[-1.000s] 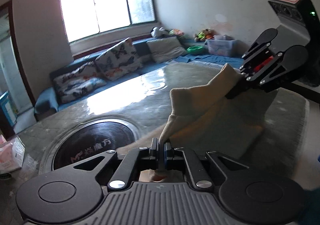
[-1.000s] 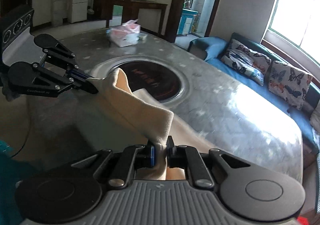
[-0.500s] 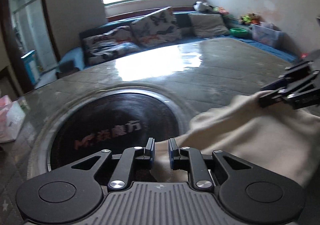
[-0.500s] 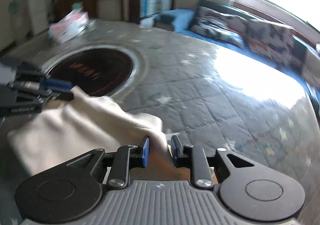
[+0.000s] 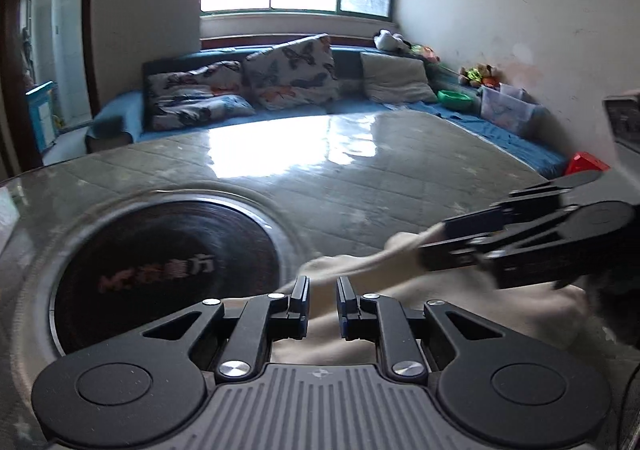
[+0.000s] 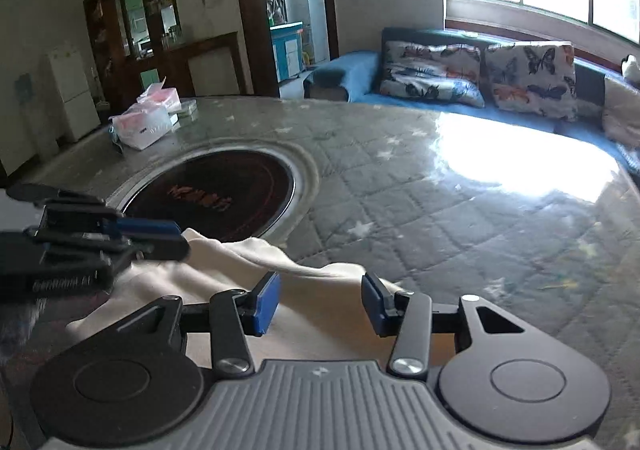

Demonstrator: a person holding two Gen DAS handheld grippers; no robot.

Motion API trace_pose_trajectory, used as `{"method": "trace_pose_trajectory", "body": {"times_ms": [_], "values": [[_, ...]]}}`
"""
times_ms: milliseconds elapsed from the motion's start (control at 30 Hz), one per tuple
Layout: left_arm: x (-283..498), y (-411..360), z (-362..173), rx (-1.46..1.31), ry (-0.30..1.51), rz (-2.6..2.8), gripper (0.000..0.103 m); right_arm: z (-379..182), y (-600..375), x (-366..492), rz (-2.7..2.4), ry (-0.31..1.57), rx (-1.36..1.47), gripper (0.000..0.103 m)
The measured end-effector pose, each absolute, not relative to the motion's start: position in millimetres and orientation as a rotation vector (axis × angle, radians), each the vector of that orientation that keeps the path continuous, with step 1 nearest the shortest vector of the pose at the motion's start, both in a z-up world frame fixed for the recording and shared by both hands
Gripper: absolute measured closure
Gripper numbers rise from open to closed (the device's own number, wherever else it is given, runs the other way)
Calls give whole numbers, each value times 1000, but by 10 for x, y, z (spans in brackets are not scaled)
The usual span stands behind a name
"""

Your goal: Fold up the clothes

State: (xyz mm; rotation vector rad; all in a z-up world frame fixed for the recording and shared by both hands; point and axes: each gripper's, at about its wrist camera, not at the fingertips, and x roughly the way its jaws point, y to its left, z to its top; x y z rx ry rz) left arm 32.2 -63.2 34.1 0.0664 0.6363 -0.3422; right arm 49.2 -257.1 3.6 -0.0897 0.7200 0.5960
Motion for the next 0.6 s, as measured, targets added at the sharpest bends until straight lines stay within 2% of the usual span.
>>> {"method": "trace_pose_trajectory", "body": {"times_ms": [167, 333, 433, 500, 533, 600], "values": [[524, -644, 234, 30, 685, -324, 86, -157, -2570, 617, 538, 754, -52, 59], [638, -592, 125, -12, 722, -300, 86, -232, -2629, 605, 519, 742, -13, 55], [628, -581, 97, -14, 715, -299, 86, -265, -2639, 587, 521, 726, 3, 45], [612, -560, 106, -21, 713, -295, 85, -275, -2600, 581, 534, 719, 5, 31], [604, -549, 111, -24, 711, -293, 84, -278, -2579, 575, 541, 717, 1, 28], [571, -524, 129, -30, 704, -287, 70, -278, -2541, 562, 547, 713, -7, 17]]}}
